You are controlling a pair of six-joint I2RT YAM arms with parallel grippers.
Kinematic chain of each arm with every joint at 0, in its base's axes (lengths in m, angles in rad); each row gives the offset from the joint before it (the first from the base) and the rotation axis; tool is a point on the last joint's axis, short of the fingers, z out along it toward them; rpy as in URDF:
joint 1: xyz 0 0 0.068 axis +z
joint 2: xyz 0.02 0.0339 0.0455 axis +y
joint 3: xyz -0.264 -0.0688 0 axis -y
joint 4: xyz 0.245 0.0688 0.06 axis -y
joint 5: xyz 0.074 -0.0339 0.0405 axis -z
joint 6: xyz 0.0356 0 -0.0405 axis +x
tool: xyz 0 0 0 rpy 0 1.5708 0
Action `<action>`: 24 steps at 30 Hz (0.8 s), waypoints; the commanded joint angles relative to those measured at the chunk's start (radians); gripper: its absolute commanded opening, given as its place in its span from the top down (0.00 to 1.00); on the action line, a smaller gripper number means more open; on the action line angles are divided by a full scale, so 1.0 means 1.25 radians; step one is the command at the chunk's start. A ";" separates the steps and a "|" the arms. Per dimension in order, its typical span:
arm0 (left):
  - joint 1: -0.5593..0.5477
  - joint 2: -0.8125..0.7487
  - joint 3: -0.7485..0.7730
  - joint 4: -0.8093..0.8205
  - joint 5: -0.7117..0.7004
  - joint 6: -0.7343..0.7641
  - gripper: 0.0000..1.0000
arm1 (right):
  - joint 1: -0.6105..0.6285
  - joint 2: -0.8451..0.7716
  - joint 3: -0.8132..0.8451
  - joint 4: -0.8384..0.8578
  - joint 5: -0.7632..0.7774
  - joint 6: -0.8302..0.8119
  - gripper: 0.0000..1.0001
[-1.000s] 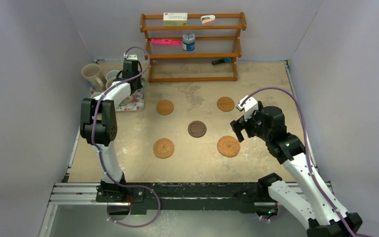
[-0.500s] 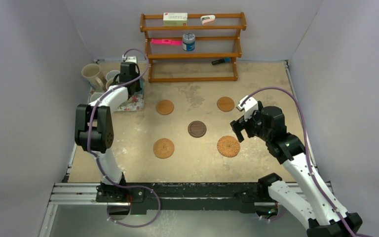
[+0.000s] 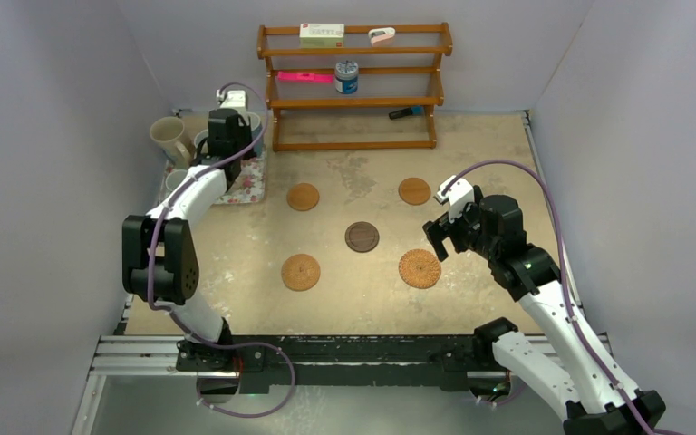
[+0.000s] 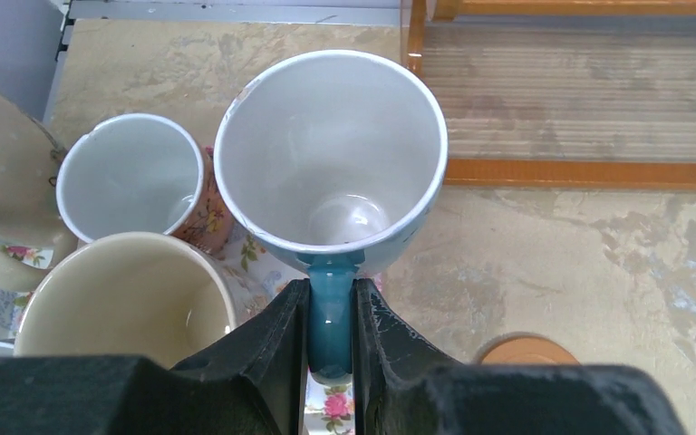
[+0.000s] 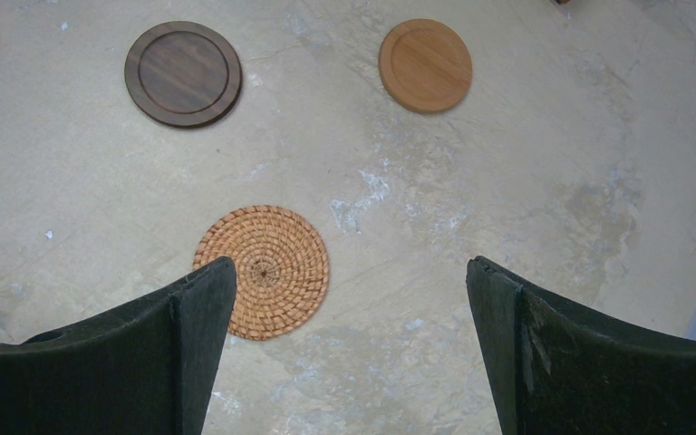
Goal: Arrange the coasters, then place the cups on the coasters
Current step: Pick up the cup from the tray.
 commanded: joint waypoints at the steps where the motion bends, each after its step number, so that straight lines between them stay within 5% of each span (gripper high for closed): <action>1: -0.017 -0.063 -0.020 0.111 0.042 0.026 1.00 | 0.003 -0.008 -0.005 0.012 -0.012 0.004 0.01; 24: -0.258 -0.080 -0.103 0.214 0.153 0.064 1.00 | 0.003 -0.004 -0.007 0.016 0.002 0.004 0.01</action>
